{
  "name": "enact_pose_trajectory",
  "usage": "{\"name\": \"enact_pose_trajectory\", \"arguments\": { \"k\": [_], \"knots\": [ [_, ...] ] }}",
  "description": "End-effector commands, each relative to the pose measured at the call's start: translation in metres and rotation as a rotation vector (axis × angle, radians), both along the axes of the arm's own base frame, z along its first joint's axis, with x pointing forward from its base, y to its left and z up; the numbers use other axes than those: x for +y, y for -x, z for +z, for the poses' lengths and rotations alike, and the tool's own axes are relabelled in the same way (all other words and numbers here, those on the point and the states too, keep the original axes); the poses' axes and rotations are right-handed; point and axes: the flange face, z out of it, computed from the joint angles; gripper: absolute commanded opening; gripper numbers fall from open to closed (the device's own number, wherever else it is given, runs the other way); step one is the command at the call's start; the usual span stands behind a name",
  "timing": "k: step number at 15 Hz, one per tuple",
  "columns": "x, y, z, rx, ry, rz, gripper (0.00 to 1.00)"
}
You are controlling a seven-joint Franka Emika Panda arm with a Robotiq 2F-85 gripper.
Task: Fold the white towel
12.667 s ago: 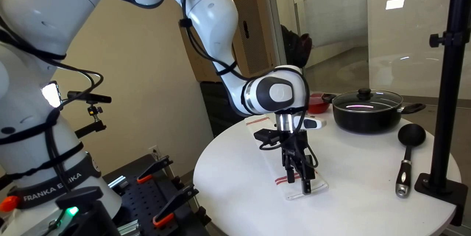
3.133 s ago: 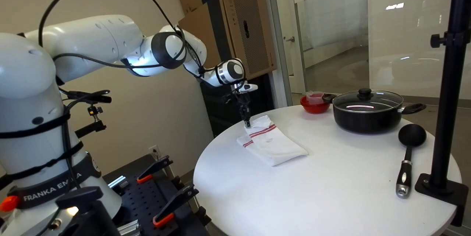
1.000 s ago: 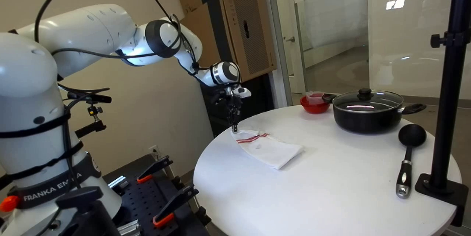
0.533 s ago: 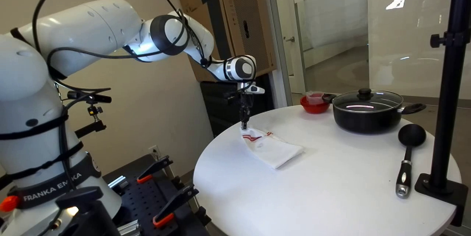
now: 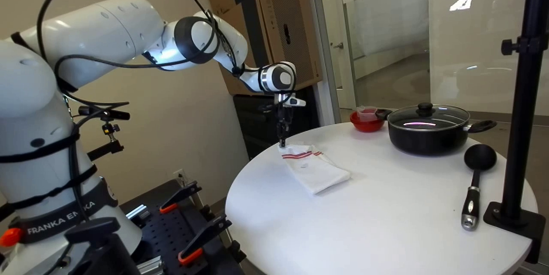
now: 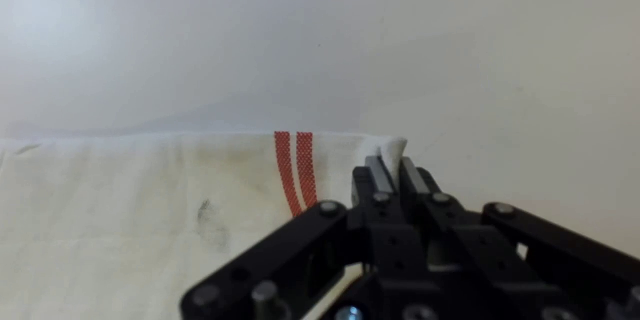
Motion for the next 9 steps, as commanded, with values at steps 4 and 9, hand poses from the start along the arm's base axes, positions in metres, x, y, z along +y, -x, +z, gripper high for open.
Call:
{"name": "enact_pose_trajectory", "arguments": {
  "k": [4, 9],
  "knots": [
    [0.088, 0.022, 0.026, -0.172, 0.05, 0.144, 0.47],
    [0.096, 0.035, 0.023, -0.2, 0.074, 0.232, 0.84]
  ]
}}
